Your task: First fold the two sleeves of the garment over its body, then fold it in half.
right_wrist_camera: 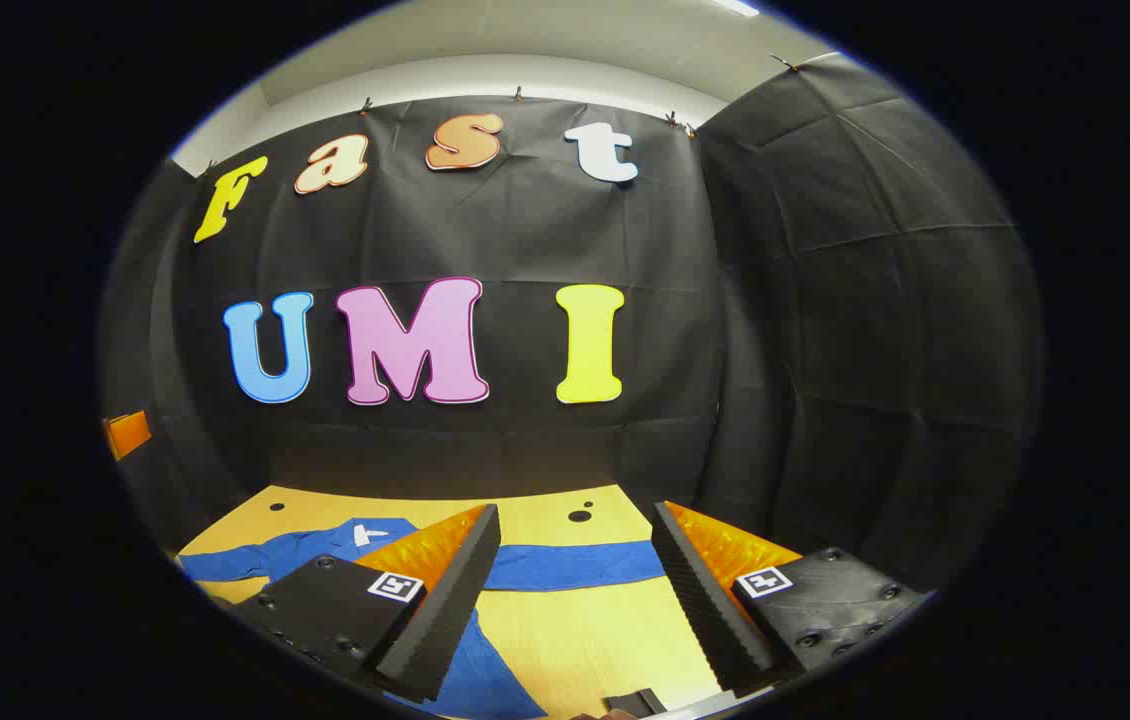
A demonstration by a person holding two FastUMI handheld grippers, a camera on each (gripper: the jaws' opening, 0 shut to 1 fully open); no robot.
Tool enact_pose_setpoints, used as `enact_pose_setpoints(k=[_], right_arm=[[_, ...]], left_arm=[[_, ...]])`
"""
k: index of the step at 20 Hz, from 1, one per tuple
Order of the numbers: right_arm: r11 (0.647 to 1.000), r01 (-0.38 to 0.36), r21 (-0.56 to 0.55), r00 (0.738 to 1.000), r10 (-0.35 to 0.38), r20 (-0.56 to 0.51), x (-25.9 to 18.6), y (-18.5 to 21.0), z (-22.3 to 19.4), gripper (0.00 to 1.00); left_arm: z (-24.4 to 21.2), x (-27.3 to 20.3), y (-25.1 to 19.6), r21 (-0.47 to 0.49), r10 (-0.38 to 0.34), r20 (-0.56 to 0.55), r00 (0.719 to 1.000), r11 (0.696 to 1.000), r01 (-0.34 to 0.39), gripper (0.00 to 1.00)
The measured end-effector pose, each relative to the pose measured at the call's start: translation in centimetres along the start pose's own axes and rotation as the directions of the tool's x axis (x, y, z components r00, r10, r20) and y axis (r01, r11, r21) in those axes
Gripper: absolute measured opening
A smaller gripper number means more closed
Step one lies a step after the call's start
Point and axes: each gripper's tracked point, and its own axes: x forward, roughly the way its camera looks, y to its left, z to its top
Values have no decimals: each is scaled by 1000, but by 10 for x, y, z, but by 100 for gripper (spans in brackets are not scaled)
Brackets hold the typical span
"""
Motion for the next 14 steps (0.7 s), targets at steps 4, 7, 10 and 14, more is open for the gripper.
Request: enact_pose_setpoints(k=[4, 7, 10, 14], right_arm=[[999, -30, -12, 1000, 29, -11, 1, 17, -6, 97], [999, -44, -13, 999, 43, -16, 4, 23, -8, 97], [999, -54, -7, 999, 54, -7, 5, 29, -4, 97], [998, -67, -17, 998, 67, -1, 5, 35, -4, 97]], left_arm=[[0, -2, 6, -3, 18, 6, 1000, 1000, -18, 80], [-5, -5, 14, 5, 33, -4, 999, 999, -33, 80], [-8, -7, 24, 1, 53, -15, 998, 999, -53, 80], [-12, -7, 31, -7, 69, -22, 997, 998, -70, 80]])
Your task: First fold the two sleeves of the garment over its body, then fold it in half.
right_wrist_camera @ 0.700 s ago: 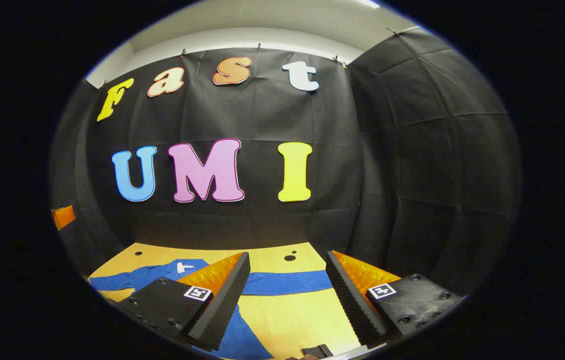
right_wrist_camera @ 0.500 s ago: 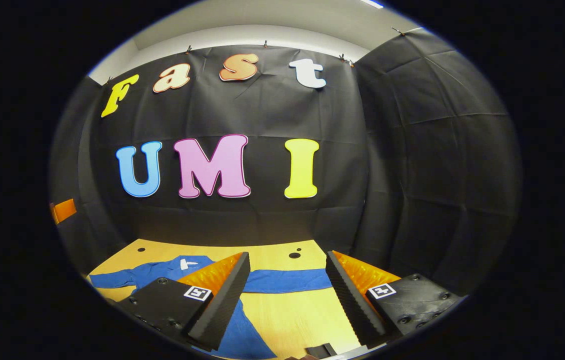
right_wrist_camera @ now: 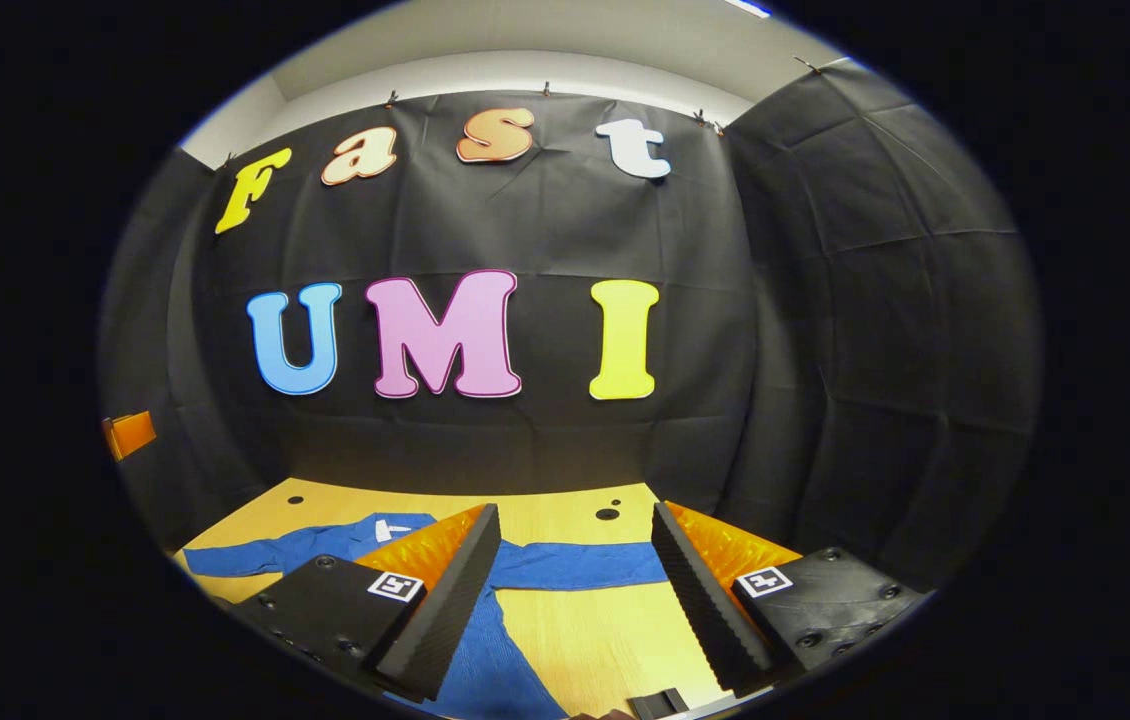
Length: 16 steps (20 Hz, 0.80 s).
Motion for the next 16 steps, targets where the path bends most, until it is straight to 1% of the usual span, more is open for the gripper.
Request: enact_pose_setpoints(k=[3, 5, 8, 9, 10, 11, 13, 14, 16], right_arm=[[1000, 5, 4, 1000, -5, -10, 3, -4, -7, 97], [1000, 13, -14, 1000, -13, -5, 8, -10, -8, 97], [998, -6, -60, 999, 8, 37, 20, -15, 2, 97], [997, -5, -73, 999, 8, 44, 26, -19, 3, 97], [997, -5, -81, 1000, 7, 29, 35, -24, 0, 100], [997, -6, -81, 1000, 6, 6, 42, -29, -4, 97], [996, 8, -87, 1000, -9, -13, 62, -43, -6, 96], [994, 7, -111, 1000, -9, -20, 72, -49, -11, 96], [988, -27, -154, 999, 22, -36, 95, -56, -23, 96]], left_arm=[[-3, 0, 4, -2, 8, -10, 1000, 1000, -8, 80], [-4, -2, 3, -9, 7, -11, 1000, 1000, -7, 80], [-5, -1, 6, -4, 16, -6, 1000, 1000, -16, 80], [-6, 0, 6, -5, 15, -9, 1000, 1000, -15, 80], [-8, 1, 3, -10, 13, -14, 1000, 1000, -14, 80], [-9, 4, 1, -16, 9, -18, 1000, 1000, -10, 80], [-10, 10, -5, -19, 1, -26, 1000, 1000, -1, 80], [-11, 14, -7, -15, 0, -26, 1000, 1000, -1, 80], [-11, 18, -8, 3, 15, -21, 1000, 1000, -15, 80]])
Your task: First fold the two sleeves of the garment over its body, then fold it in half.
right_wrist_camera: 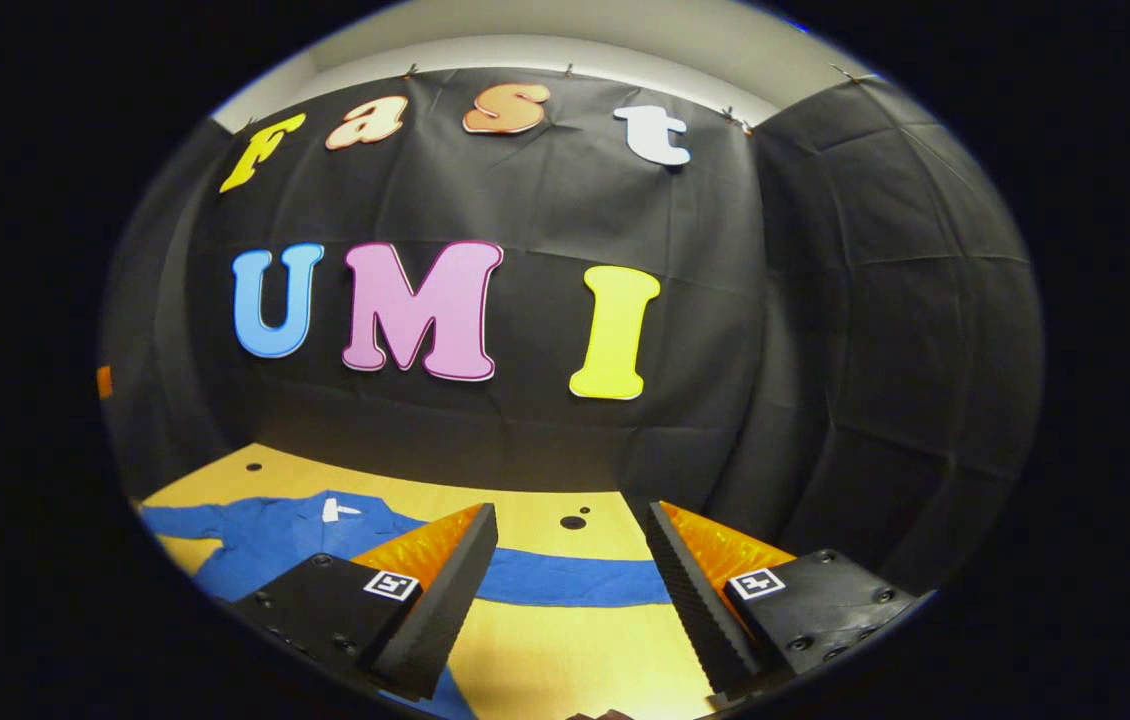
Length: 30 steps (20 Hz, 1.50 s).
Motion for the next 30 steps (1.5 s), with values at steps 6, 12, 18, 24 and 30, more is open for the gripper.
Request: enact_pose_setpoints(k=[6, 12, 18, 24, 30], right_arm=[[996, 53, 67, 966, -34, -256, 87, -55, -111, 96], [985, 111, 131, 830, -19, -557, 163, -104, -247, 98], [971, 172, 167, 737, -14, -676, 185, -129, -314, 99], [969, 188, 161, 732, -29, -681, 190, -142, -323, 77], [974, 159, 163, 723, -2, -691, 194, -125, -319, 11]], left_arm=[[-10, 33, -9, 44, 61, -47, 997, 997, -59, 80], [-18, 85, -47, 67, 99, -127, 987, 994, -91, 80], [-26, 110, -87, 134, 84, -164, 983, 989, -63, 80], [-35, 123, -110, 130, 70, -202, 977, 991, -44, 80], [-27, 120, -109, 147, 65, -184, 981, 988, -38, 80]])
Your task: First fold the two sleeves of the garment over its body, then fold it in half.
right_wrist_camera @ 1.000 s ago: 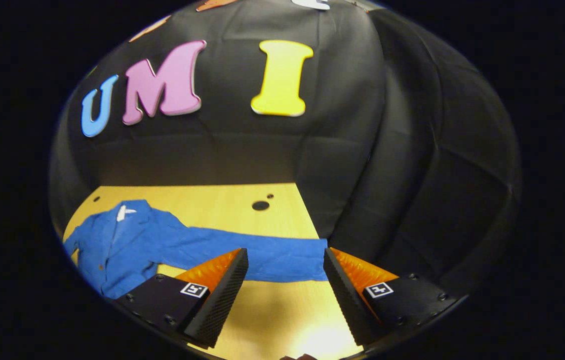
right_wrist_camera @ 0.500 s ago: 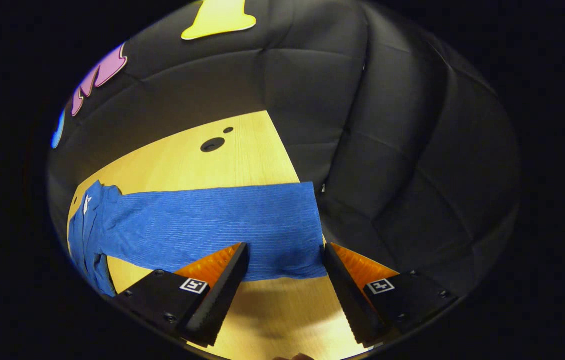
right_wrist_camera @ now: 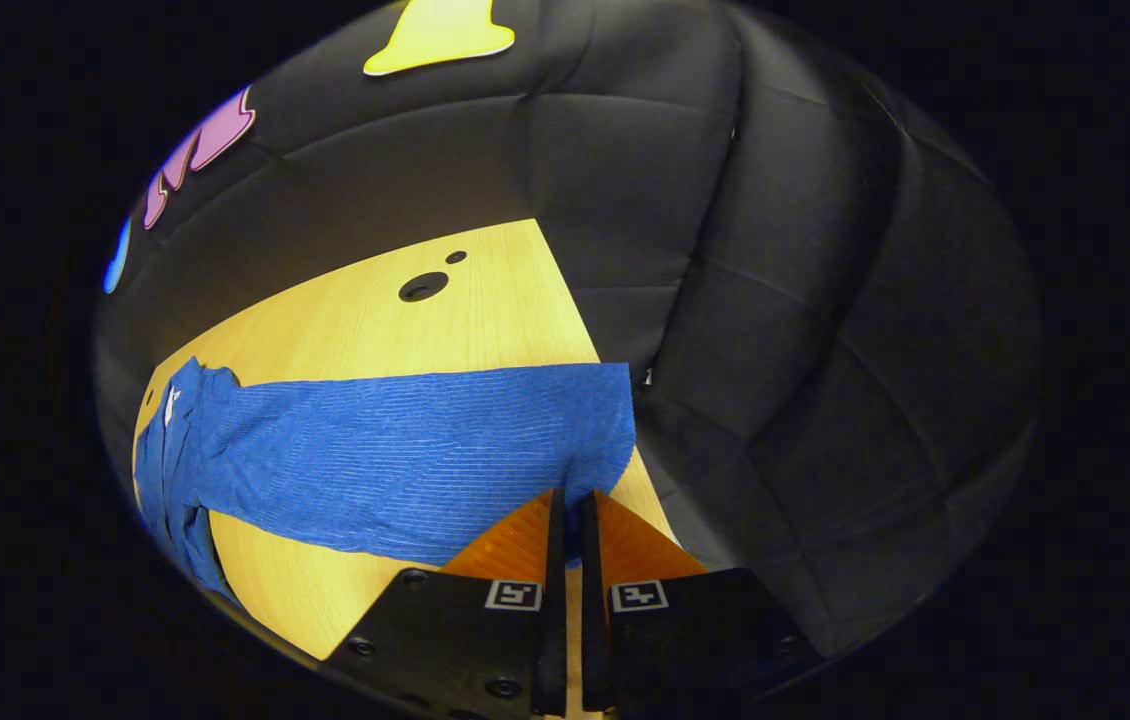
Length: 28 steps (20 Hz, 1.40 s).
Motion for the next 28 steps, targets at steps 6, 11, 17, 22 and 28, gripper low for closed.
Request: enact_pose_setpoints(k=[6, 11, 17, 22, 28], right_arm=[[1000, 8, -13, 994, -6, 106, -35, 27, 26, 5], [998, 7, -57, 979, 5, 203, -104, 83, 55, 5], [988, -69, -140, 942, 111, 316, -204, 220, 87, 5], [963, -181, -202, 912, 241, 332, -238, 350, 81, 4], [909, -377, -177, 849, 416, 327, -262, 507, 46, 4]], left_arm=[[2, -14, 28, -26, -9, 29, 1000, 1000, 10, 80], [-10, -30, 82, -53, -9, 48, 999, 999, 12, 80], [-39, -47, 181, -163, 38, 35, 999, 986, -32, 80], [-57, -55, 257, -162, 86, 44, 995, 984, -77, 80], [-81, -75, 327, -184, 144, 24, 989, 973, -137, 80]])
